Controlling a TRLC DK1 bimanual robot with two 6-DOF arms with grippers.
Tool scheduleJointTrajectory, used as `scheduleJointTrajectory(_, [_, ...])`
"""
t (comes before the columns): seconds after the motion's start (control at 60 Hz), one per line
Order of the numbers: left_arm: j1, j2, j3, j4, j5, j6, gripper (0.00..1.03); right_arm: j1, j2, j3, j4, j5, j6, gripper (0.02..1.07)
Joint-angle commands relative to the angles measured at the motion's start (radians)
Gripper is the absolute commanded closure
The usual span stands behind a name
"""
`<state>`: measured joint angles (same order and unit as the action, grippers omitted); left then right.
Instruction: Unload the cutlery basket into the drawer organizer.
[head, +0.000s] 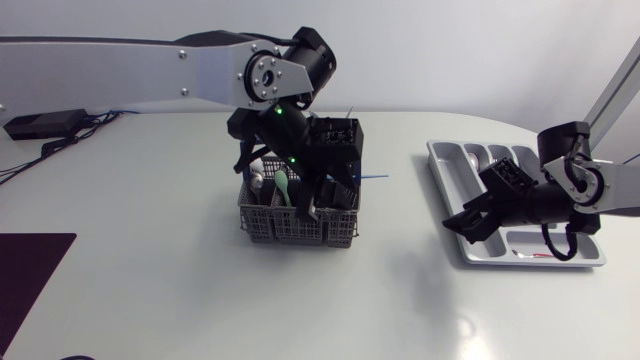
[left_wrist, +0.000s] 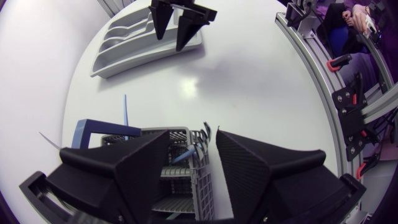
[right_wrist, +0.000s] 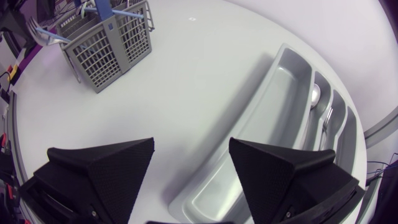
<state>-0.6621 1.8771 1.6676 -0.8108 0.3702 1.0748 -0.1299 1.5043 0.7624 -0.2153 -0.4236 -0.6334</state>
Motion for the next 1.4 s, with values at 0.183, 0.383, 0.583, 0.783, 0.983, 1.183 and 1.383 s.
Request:
scheduleJointTrajectory(0.183, [0.038,0.028,0.064,-0.044,0.038,0.031,0.65,0.098,-0.133,-0.089,0.021,-0.009,0.024,0.20])
scheduleJointTrajectory(0.383, [0.062,-0.026,0.032,-0.071,0.050,0.022,0.56,0.268,-0.282,-0.063,-0.056,-0.009,0.136,0.20])
scheduleJointTrajectory(0.583, [0.082,-0.065,-0.020,-0.070,0.079,-0.001,0.56,0.421,-0.325,0.005,-0.102,-0.004,0.210,0.20])
scheduleJointTrajectory(0.783, [0.094,-0.110,-0.108,-0.051,0.105,-0.019,0.56,0.509,-0.260,0.043,-0.047,0.002,0.262,0.20])
scheduleJointTrajectory(0.983, [0.116,-0.139,-0.174,-0.016,0.118,-0.041,0.49,0.573,-0.187,0.064,0.025,0.039,0.291,0.28])
scheduleJointTrajectory(1.183, [0.125,-0.174,-0.232,0.047,0.118,-0.067,0.46,0.593,-0.116,0.081,0.085,0.060,0.310,0.49])
scheduleJointTrajectory(1.383, [0.134,-0.208,-0.296,0.117,0.118,-0.090,0.45,0.592,-0.069,0.066,0.142,0.068,0.308,0.69])
